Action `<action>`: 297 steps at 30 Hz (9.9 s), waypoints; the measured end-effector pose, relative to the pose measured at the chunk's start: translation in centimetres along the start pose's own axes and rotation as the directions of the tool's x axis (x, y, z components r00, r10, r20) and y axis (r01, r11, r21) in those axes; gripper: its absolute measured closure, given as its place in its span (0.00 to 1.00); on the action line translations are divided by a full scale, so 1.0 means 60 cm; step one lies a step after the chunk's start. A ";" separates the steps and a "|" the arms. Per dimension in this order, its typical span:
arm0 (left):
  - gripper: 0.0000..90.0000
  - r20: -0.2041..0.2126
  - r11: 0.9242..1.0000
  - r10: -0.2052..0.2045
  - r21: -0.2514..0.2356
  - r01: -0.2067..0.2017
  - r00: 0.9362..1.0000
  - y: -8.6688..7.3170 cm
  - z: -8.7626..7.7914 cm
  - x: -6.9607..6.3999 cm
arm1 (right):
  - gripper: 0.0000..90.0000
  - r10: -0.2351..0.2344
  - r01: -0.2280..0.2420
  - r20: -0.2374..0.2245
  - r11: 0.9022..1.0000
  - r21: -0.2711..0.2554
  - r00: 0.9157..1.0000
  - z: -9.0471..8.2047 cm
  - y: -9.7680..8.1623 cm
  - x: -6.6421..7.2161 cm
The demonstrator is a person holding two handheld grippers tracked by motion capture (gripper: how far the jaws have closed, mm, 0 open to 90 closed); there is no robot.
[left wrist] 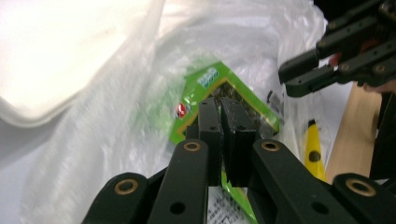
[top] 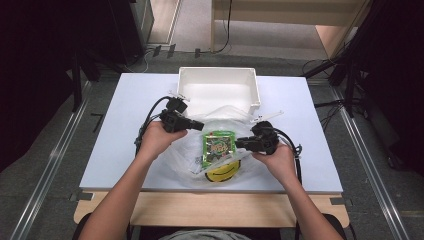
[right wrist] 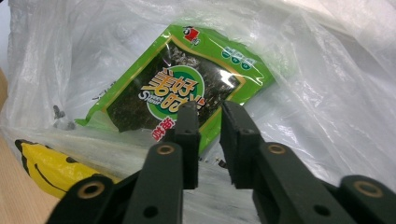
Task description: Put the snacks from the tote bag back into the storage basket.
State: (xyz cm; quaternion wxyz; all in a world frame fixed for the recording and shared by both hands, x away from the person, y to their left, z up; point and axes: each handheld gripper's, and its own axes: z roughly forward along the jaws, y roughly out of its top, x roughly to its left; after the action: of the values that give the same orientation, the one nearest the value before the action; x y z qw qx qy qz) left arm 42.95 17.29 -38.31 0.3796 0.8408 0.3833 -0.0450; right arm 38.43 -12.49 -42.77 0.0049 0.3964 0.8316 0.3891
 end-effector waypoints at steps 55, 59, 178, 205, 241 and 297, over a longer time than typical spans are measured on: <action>0.97 -0.070 0.991 -0.085 0.098 0.091 0.994 -0.015 0.109 0.093 | 1.00 0.012 -0.011 -0.019 0.995 0.094 1.000 0.007 -0.068 0.030; 0.97 -0.078 0.991 -0.085 0.097 0.093 0.993 -0.015 0.109 0.093 | 1.00 0.007 -0.005 -0.019 0.995 0.103 1.000 0.005 -0.084 0.035; 0.96 -0.100 0.994 -0.078 0.075 0.085 0.992 -0.013 0.102 0.074 | 1.00 -0.056 0.058 -0.061 0.998 0.020 0.997 -0.008 -0.065 0.077; 0.96 -0.113 0.993 -0.074 0.082 0.083 0.991 -0.015 0.104 0.075 | 1.00 -0.028 0.038 -0.067 0.989 0.146 0.997 0.002 -0.137 0.078; 0.44 0.009 0.998 -0.059 0.035 0.059 0.998 -0.027 0.036 0.005 | 0.61 -0.059 0.059 -0.017 0.998 -0.021 0.998 -0.015 -0.063 0.070; 0.91 0.037 0.999 -0.020 0.026 0.019 0.999 -0.115 0.038 -0.048 | 0.60 0.010 -0.009 0.016 0.999 -0.043 1.000 0.027 -0.019 0.032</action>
State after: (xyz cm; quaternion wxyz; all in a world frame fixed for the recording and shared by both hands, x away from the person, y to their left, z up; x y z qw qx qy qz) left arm 36.72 16.87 -43.00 0.3754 0.8408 0.3838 -0.0694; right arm 36.87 -10.60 -44.07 0.0184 0.4032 0.8212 0.4035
